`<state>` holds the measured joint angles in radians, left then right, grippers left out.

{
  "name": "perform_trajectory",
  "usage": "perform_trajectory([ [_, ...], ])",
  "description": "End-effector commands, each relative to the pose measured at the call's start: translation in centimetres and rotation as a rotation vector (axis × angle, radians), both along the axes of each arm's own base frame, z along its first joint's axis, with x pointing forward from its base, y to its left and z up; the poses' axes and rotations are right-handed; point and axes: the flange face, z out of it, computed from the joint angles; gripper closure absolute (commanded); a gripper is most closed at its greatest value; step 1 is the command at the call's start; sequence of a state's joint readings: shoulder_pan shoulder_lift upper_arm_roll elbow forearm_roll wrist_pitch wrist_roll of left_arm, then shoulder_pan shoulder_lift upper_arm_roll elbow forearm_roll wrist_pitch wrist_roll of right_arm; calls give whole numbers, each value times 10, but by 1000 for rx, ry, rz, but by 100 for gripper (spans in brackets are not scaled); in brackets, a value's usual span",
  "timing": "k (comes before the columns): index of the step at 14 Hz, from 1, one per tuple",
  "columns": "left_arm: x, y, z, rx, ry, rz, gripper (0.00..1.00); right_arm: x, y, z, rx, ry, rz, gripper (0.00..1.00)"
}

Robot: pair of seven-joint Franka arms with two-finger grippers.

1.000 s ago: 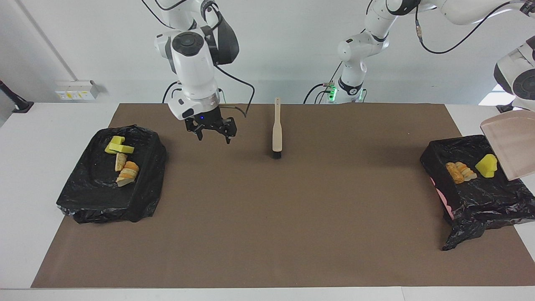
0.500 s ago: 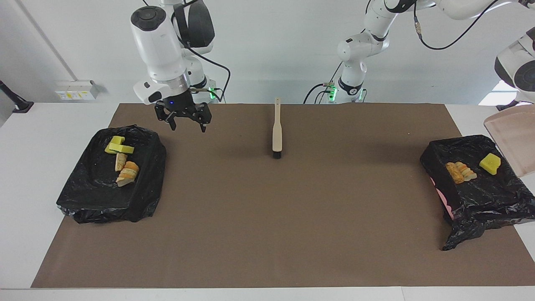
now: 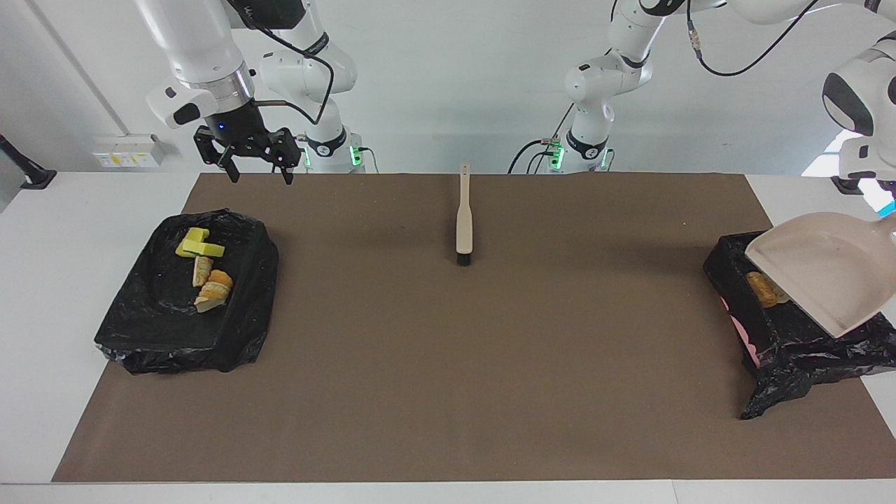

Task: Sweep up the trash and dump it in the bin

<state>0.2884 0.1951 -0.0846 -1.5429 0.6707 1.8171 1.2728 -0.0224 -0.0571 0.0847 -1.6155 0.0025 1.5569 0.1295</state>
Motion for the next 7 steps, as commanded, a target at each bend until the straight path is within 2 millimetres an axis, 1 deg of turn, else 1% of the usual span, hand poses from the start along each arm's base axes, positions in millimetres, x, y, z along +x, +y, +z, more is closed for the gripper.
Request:
perform_trajectory([
  [1,4,-43,-19,-127,-88,169,100,-2,-8,4,-11,6,7,0],
  [2,9,-65,-37,-156,-90,213,100,-2,-11,3,-10,7,0,0],
  [3,14,-94,-48,-159,-100,246,100,-1,-11,4,-10,6,-1,0],
  [4,19,-114,-63,-168,-123,313,100,-1,-10,4,-8,6,3,0],
  [7,26,-188,-91,-297,-176,497,100,-1,-10,4,-5,6,3,0],
])
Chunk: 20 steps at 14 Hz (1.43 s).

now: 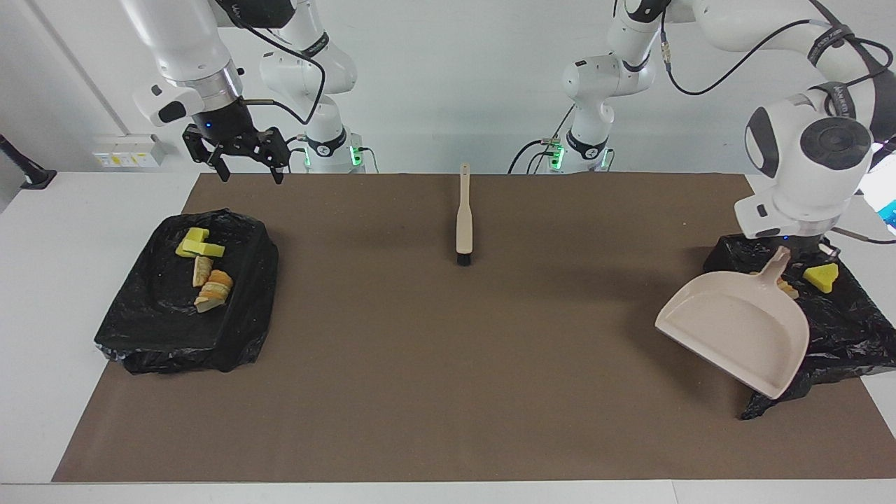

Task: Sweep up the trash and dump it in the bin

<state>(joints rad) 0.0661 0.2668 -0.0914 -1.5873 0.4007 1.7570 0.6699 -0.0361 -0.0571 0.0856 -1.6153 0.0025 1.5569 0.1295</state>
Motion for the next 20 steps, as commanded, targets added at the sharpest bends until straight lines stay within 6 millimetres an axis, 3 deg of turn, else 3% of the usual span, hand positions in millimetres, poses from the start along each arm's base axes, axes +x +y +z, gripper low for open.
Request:
perform_trajectory([
  [1,1,-66,-18,-85,-39,165,100,-2,-3,3,-4,6,15,0],
  [6,-13,-216,-46,-212,-96,408,100,-2,-3,3,-4,6,15,0],
  [10,-30,-303,-59,-277,-155,534,100,-2,-3,3,-4,6,14,0],
  [13,-45,-351,-66,-333,-186,613,100,-2,-3,3,-4,6,15,0],
  [16,-41,-368,-67,-393,-160,717,100,-2,-3,3,-4,6,15,0],
  [18,-47,-396,-67,-414,-168,707,100,-2,-3,3,-4,6,14,0],
  [20,-30,-433,-98,-406,-174,753,100,-2,-3,3,-4,8,15,0],
])
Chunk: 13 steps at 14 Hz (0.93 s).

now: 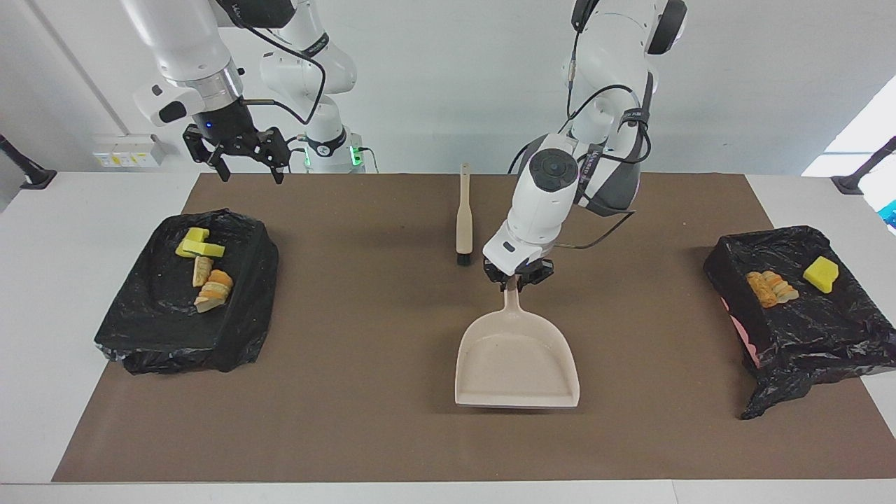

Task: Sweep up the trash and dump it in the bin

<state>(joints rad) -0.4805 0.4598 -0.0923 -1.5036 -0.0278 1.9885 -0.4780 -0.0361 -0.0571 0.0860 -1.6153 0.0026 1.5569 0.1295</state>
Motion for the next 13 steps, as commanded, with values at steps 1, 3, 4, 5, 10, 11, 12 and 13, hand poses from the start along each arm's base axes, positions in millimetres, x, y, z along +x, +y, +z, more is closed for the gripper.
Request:
perform_trajectory([
  [1,26,-51,-24,-23,-22,50,100,-2,-3,4,-4,5,14,0],
  [3,26,-54,-25,-25,-23,45,100,-2,-3,4,-4,5,15,0],
  [4,24,-55,-28,-25,-16,42,100,-2,-3,3,-4,6,15,0],
  [5,23,-55,-30,-24,-10,43,100,-2,-3,4,-4,5,15,0],
  [10,11,-56,-45,-2,22,31,99,-2,-3,3,-4,6,15,0],
  [11,7,-61,-47,-1,28,24,94,-2,-3,3,-4,6,14,0],
  [12,4,-61,-51,3,32,22,91,-2,-3,3,-4,6,15,0],
  [13,2,-61,-49,4,30,20,89,-2,-3,3,-4,6,15,0],
])
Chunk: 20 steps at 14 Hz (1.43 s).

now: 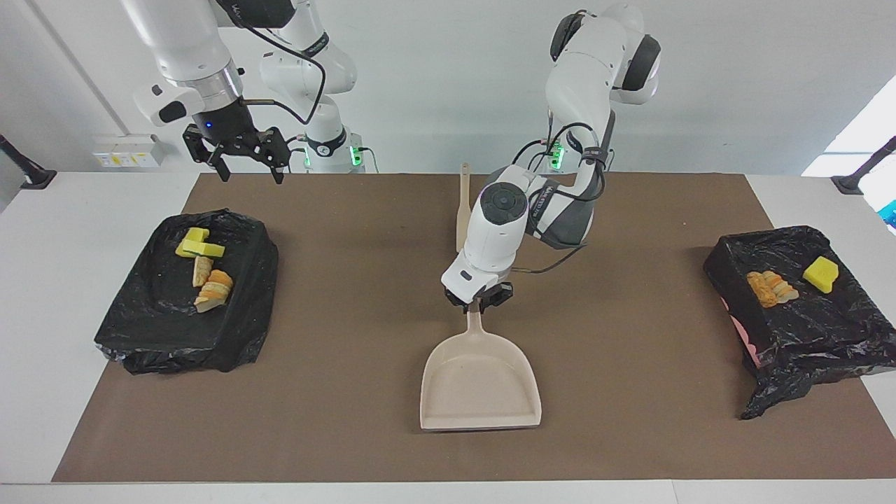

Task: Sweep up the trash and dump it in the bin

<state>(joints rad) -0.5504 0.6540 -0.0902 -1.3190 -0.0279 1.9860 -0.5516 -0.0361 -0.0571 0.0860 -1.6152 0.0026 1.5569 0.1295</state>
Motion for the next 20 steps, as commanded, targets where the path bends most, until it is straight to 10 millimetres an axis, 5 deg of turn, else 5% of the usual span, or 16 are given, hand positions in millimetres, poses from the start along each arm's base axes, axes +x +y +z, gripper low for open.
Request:
perform_trajectory([
  [1,-10,-2,3,13,11,4,85,-2,-3,3,-4,8,15,0],
  [5,-11,2,16,14,-5,8,11,-5,-7,3,-14,28,19,0],
  [6,-15,9,27,15,-11,12,0,-5,-6,3,-11,26,19,0],
  [8,-29,38,50,24,-18,10,0,-3,-6,3,-1,14,18,0],
  [16,-73,225,153,85,-113,-54,0,-3,-25,2,9,19,-14,0],
  [20,-79,283,208,101,-94,-105,0,-4,-29,2,9,22,-24,0],
])
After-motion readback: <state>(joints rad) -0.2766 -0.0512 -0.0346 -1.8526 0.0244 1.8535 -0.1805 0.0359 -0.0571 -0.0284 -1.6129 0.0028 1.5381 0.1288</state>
